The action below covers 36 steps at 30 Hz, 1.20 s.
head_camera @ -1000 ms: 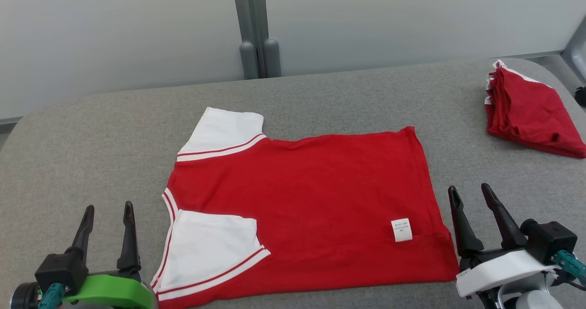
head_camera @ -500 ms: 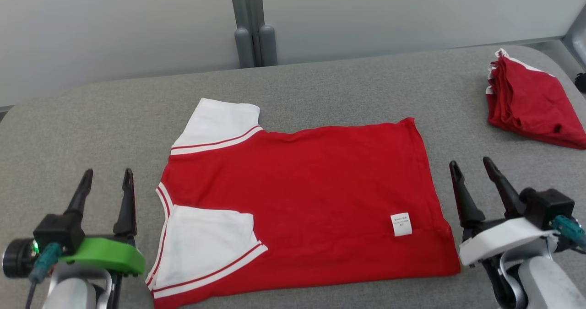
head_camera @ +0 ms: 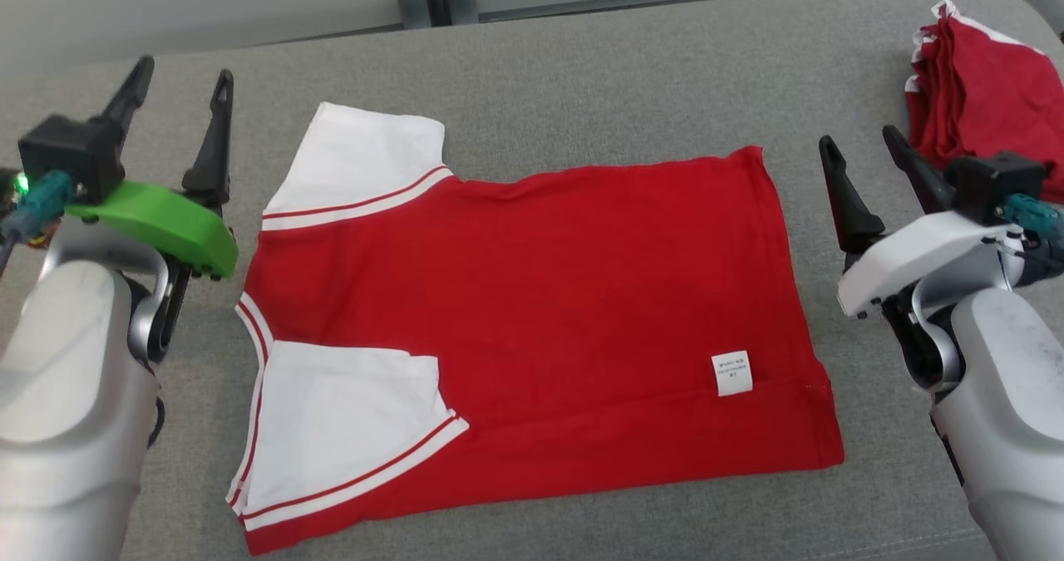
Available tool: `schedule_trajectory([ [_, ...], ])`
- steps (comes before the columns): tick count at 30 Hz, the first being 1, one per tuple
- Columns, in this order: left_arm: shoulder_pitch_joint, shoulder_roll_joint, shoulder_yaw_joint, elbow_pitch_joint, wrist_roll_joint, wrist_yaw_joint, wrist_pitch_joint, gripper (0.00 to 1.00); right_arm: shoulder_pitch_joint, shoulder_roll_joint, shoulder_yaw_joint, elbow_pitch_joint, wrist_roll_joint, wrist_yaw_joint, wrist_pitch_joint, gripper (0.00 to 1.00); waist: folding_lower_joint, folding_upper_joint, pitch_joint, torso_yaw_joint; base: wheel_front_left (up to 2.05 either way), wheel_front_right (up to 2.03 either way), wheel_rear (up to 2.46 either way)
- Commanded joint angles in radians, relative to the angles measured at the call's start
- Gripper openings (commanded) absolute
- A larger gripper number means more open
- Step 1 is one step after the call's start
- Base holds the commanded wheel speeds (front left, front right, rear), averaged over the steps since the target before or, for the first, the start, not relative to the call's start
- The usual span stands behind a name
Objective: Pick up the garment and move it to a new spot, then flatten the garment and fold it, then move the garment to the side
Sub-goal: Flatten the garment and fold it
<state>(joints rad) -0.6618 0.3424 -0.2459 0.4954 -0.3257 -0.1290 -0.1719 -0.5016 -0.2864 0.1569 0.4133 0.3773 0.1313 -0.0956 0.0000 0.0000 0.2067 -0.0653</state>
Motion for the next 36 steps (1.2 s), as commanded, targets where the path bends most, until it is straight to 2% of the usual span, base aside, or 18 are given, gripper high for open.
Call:
schedule_trajectory([
  [1,-0.061,0.021,-0.035,0.024,-0.032,-0.002,0.016,1.0,-0.041,0.003,0.014,0.021,0.013,-0.001,0.009,1.0,0.0,0.0,0.092,-0.031,0.0,0.0,0.0],
  [5,-0.195,0.065,-0.145,0.094,-0.099,-0.002,0.064,1.0,-0.127,0.011,0.051,0.088,0.021,-0.001,0.023,1.0,0.0,0.0,0.158,-0.045,0.0,0.0,0.0],
  [15,-0.427,0.115,-0.351,0.282,-0.308,-0.001,0.176,1.0,-0.301,0.048,0.152,0.246,0.043,-0.001,0.014,1.0,0.0,0.0,0.273,-0.077,0.0,0.0,0.0],
  [25,-0.507,0.137,-0.502,0.405,-0.435,0.0,0.249,1.0,-0.413,0.092,0.256,0.347,0.082,-0.001,-0.005,1.0,0.0,0.0,0.314,-0.116,0.0,0.0,0.0],
  [36,-0.551,0.135,-0.587,0.478,-0.534,0.0,0.279,1.0,-0.48,0.104,0.334,0.429,0.132,-0.001,-0.026,1.0,0.0,0.0,0.344,-0.137,0.0,0.0,0.0],
])
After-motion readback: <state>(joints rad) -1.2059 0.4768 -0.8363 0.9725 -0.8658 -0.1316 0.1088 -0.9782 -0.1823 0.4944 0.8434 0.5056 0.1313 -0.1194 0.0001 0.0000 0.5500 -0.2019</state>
